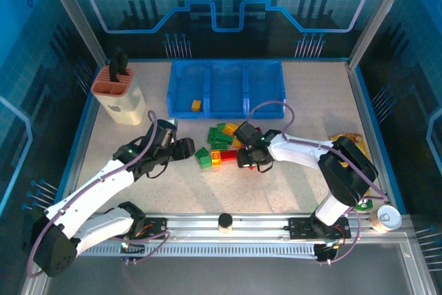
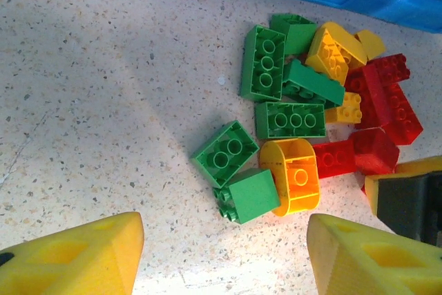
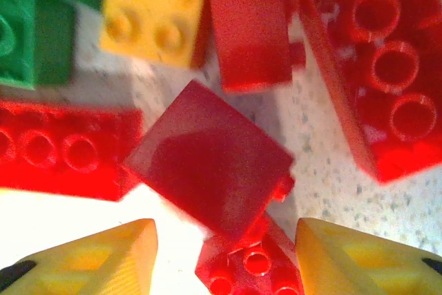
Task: Sort the legos into containers by color
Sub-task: Pick up the lego from the bottom-center of the table, then place the lego in the container.
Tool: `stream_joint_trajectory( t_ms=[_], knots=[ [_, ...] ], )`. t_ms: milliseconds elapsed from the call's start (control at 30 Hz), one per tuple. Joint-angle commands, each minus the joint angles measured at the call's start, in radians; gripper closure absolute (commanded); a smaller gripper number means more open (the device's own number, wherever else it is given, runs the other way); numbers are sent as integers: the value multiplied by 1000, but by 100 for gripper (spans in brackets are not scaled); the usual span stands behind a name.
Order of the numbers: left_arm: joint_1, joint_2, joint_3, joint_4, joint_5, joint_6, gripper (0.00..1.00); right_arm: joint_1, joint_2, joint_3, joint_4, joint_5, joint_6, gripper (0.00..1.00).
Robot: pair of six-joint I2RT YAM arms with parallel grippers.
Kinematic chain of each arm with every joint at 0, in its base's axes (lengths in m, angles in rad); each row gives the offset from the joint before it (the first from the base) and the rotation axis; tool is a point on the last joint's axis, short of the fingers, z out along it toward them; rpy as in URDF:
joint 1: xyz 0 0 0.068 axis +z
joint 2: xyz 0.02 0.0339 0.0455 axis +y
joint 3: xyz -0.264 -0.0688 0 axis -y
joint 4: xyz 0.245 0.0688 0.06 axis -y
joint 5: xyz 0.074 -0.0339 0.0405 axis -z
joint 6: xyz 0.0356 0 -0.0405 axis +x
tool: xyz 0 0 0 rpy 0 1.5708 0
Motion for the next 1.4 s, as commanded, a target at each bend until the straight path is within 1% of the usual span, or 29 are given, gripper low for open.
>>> stream_joint_trajectory(
  t_ms=[0,167,367,400,467,533,667,700,833,933,1033,1133,1200,1300,1367],
  knots=[
    [-22,-18,28,-39,-29,-7,35,16,-45,-54,-47,57,39,42],
    [-55,-16,14,-32,-41,-18,35,14,-45,-89,-16,59,32,41],
    [-61,-18,9,-36,-50,-18,35,14,9,-56,9,49,3,46],
    [-62,-20,8,-37,-51,-18,35,14,16,-50,9,47,-2,49],
    [-62,-26,3,-38,-54,-18,35,15,23,-42,5,47,-6,61],
    [-61,-33,-8,-38,-56,-18,35,15,16,-42,-1,40,-9,68],
    [-62,-37,-40,-19,-57,-24,35,16,-31,-42,-26,49,-15,73],
    [-61,-33,-47,-13,-53,-26,35,16,-48,-42,-42,60,-20,73],
    [-61,-14,-68,3,-48,-41,35,-9,-106,55,-100,89,-69,73],
    [-61,-14,-75,-13,-59,-53,35,-81,-120,135,-125,80,-134,73],
    [-61,-59,-97,-19,-75,-84,35,-184,-79,250,-146,44,-204,72],
    [-61,-147,-145,17,-56,-120,35,-284,11,394,-176,6,-262,72],
    [-61,-182,-164,8,-50,-138,35,-340,80,488,-184,-13,-299,72],
    [-62,-181,-169,-34,-46,-149,35,-410,220,640,-219,-51,-321,73],
    [-63,-184,-177,-50,-38,-158,35,-437,305,728,-254,-66,-327,73]
  ],
)
